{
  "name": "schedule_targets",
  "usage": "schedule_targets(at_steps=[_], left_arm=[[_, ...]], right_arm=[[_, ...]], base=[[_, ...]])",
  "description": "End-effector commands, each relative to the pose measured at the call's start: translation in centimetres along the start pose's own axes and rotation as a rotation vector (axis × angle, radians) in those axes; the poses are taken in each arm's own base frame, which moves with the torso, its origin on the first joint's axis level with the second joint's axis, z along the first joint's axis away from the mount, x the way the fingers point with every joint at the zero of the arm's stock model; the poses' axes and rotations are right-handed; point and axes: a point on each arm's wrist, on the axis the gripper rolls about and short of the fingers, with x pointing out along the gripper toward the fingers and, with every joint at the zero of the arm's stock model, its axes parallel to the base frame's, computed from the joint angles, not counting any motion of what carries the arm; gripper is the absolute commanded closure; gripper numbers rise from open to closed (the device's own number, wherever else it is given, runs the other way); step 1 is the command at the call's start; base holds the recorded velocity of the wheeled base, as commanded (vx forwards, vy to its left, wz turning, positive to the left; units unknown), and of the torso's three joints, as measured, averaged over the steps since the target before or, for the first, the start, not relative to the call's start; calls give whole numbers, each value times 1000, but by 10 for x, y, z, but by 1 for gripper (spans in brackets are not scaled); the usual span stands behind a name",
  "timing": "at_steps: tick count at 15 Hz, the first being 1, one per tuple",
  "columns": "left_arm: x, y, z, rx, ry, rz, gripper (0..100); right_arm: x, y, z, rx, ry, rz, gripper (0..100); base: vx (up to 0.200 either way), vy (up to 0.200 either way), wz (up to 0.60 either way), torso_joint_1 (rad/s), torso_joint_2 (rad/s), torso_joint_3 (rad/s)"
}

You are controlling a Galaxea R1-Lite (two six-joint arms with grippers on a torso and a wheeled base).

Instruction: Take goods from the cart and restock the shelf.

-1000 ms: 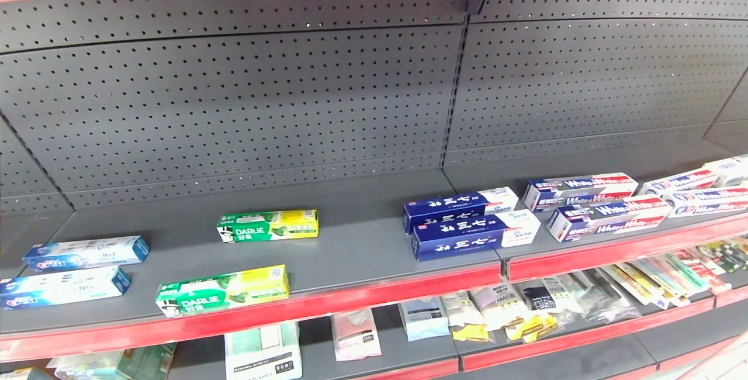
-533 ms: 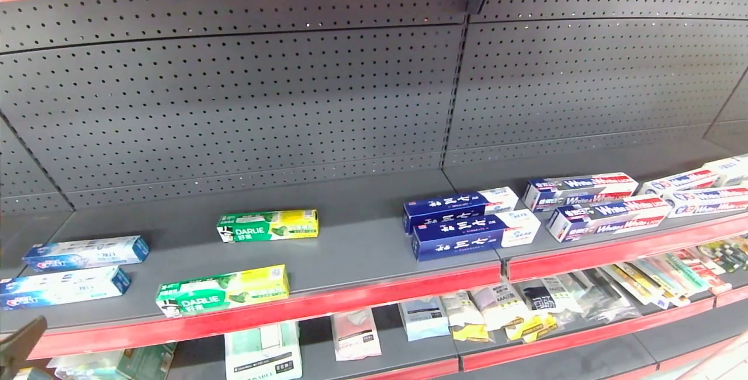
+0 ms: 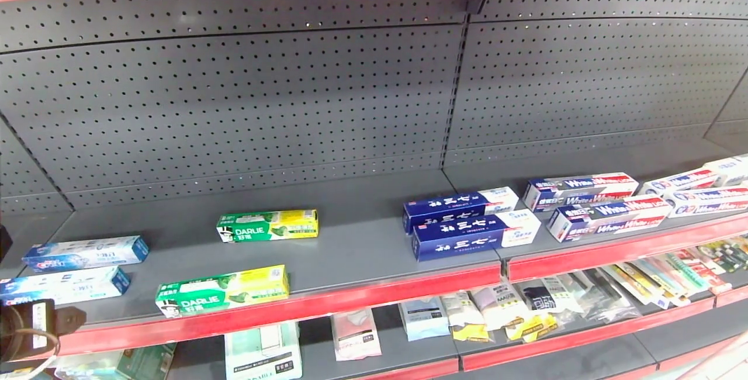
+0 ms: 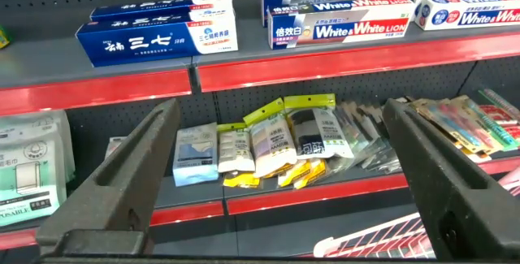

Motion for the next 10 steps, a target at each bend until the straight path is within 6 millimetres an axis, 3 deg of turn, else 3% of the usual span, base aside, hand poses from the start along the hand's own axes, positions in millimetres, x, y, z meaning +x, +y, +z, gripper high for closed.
schedule_targets(at_steps=[1, 10], left_arm=[[35, -2, 8, -23, 99, 44, 0], [61, -23, 12, -36, 136, -33, 0]], right_arm=[[0, 0, 0, 0, 2, 1, 0], [0, 0, 0, 0, 2, 1, 0]], base=[[0, 0, 0, 0, 0, 0], [0, 0, 0, 0, 0, 0]])
